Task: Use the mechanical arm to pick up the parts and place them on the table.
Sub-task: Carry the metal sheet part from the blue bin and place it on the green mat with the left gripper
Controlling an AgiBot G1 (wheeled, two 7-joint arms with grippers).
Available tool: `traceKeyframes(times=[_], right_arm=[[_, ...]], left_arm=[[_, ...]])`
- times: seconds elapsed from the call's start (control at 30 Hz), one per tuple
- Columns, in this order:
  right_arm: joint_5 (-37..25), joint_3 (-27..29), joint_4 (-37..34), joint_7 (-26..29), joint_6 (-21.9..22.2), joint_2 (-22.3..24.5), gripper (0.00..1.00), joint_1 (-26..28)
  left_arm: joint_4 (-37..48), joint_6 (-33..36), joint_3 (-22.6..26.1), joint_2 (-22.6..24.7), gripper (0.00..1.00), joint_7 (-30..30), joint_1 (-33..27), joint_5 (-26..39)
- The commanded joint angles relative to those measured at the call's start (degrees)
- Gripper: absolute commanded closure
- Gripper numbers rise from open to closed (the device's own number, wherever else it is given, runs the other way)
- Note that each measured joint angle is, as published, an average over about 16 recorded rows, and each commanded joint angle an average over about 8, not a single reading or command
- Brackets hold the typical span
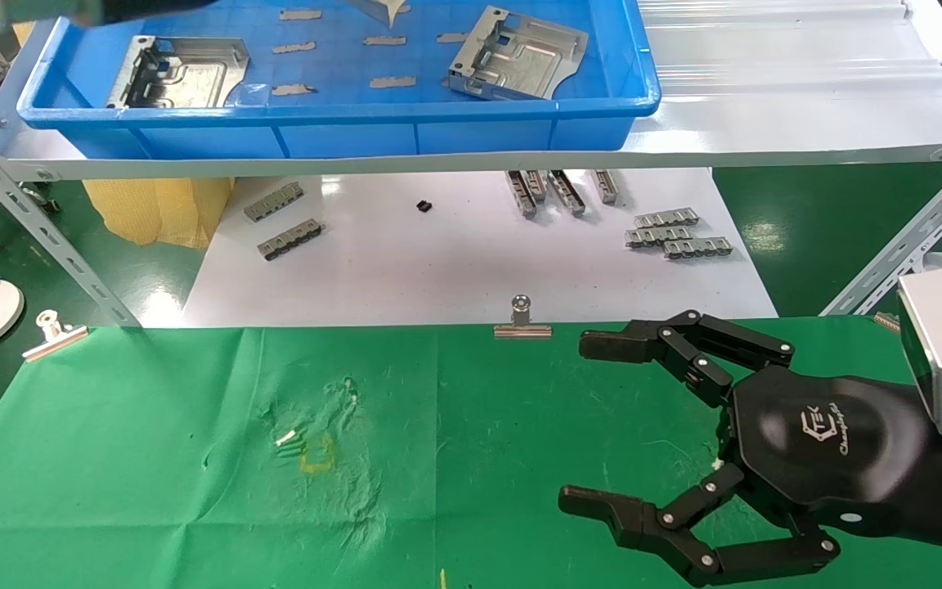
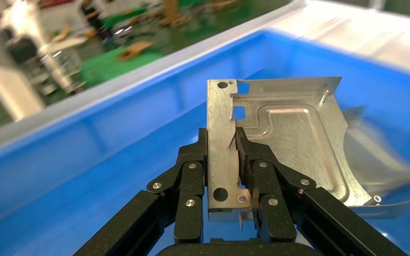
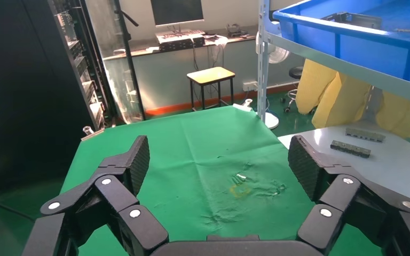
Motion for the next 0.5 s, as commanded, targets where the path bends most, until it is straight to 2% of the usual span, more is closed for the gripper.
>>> traceKeyframes(times=[0.03, 0.33, 0.5], right_arm=[[0.0, 0.0, 0.0, 0.0, 0.0, 0.0, 0.00, 0.0], [0.0, 0.0, 0.0, 0.0, 0.0, 0.0, 0.00, 0.0], [0.0, 0.0, 0.0, 0.0, 0.0, 0.0, 0.00, 0.0]], left_arm=[[-0.7, 3.7, -0.5, -1.2, 1.00, 0.9, -0.4, -0.7], [-3.0, 25.7, -0.7, -6.8, 1.00, 6.5, 0.3, -2.2], [-7.0, 31.9, 0.5, -10.0, 1.00, 9.4, 2.8, -3.2]])
